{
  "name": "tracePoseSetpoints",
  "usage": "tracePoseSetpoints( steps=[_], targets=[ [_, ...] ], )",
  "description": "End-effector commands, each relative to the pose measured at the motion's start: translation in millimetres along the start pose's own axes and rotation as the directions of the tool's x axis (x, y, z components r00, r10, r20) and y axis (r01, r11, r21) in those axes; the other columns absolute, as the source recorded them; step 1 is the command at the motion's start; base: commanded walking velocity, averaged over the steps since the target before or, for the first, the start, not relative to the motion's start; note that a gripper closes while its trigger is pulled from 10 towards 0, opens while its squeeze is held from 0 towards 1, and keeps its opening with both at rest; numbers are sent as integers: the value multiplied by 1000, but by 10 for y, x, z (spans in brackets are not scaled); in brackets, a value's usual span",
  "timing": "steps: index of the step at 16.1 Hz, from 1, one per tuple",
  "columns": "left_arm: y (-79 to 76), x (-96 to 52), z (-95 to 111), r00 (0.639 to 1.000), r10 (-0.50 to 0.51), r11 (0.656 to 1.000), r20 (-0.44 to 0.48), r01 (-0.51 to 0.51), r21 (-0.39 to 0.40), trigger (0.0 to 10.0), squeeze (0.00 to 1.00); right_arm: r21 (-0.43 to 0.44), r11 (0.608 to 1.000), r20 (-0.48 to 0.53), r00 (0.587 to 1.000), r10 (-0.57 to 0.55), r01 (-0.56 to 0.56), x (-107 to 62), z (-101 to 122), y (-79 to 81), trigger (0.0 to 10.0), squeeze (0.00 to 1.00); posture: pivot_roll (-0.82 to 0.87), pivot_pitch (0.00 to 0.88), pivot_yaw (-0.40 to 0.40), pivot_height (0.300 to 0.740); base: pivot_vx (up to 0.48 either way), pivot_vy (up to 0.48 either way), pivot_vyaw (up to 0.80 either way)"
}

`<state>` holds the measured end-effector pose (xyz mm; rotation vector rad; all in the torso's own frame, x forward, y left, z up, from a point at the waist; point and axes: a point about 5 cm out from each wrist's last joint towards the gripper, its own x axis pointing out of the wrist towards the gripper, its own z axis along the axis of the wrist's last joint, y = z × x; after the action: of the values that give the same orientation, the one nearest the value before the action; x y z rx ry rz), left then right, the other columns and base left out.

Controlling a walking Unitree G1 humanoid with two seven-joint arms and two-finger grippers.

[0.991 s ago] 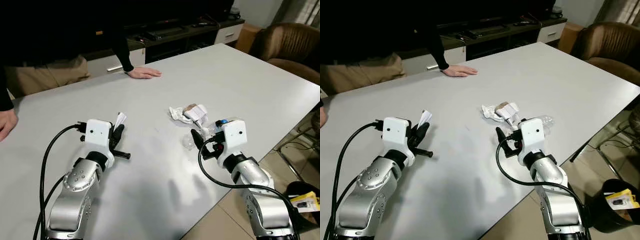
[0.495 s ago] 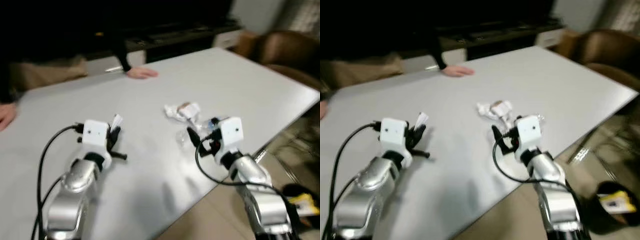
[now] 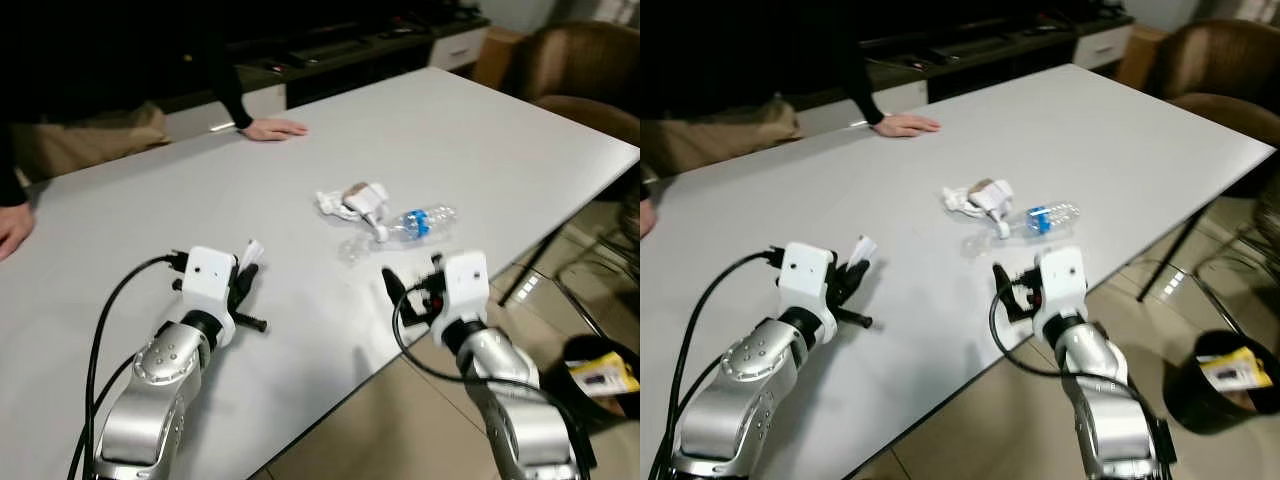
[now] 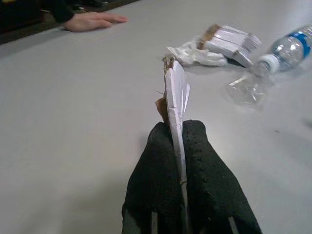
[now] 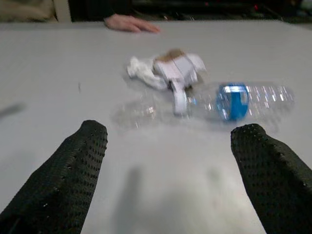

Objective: Picking trash to rubbish bin

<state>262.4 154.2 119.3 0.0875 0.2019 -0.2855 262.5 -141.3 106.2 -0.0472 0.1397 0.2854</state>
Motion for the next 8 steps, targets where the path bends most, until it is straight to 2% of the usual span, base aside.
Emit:
tracePoseSetpoints(
  steps=[1,3,8],
  targets=[
    [3,-2,-6,1000,-2,1000,-9,2,-3,10000,0,-11,1000,17,1000,-1,2,-1,57,10,10000,0,-35,0,-2,740,0,0,0],
    [-3,15,2,1000,5,1000,1,-5,-5,10000,0,-3,1000,27,1000,3,-3,6,87,8,10000,0,-44,0,-9,740,0,0,0],
    [10,51,11,999,31,999,12,-30,-14,10000,0,-65,998,9,1000,11,-10,148,134,-90,10000,0,-54,0,-19,740,0,0,0]
  ],
)
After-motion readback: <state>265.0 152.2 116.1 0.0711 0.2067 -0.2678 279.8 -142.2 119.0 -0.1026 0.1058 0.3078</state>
